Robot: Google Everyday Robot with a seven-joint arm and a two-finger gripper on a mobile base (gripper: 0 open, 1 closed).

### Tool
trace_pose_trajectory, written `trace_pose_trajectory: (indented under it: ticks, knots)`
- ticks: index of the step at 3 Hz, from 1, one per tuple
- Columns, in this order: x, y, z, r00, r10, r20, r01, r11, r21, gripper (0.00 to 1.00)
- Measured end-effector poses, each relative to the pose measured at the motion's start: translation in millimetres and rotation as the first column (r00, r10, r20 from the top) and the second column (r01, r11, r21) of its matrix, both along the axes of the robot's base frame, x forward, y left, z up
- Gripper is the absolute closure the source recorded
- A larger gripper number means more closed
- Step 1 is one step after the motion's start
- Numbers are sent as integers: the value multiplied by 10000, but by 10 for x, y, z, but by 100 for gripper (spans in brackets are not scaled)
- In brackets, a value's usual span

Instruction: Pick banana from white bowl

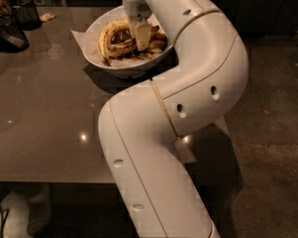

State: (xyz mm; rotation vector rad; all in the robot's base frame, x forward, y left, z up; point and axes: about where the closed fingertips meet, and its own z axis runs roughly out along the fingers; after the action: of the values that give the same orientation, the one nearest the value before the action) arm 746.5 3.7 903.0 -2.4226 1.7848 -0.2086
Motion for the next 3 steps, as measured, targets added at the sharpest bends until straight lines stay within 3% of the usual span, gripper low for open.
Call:
trace_pose_trajectory:
  ticks: [1, 2, 3]
  knots:
    - [-37, -32, 16, 9999, -81, -98, 84, 9995, 298, 64]
    - [-89, -43, 30, 9995, -185, -258, 203, 9974, 689, 88]
    - [-145, -12, 38, 9986, -275, -461, 324, 9936, 1086, 100]
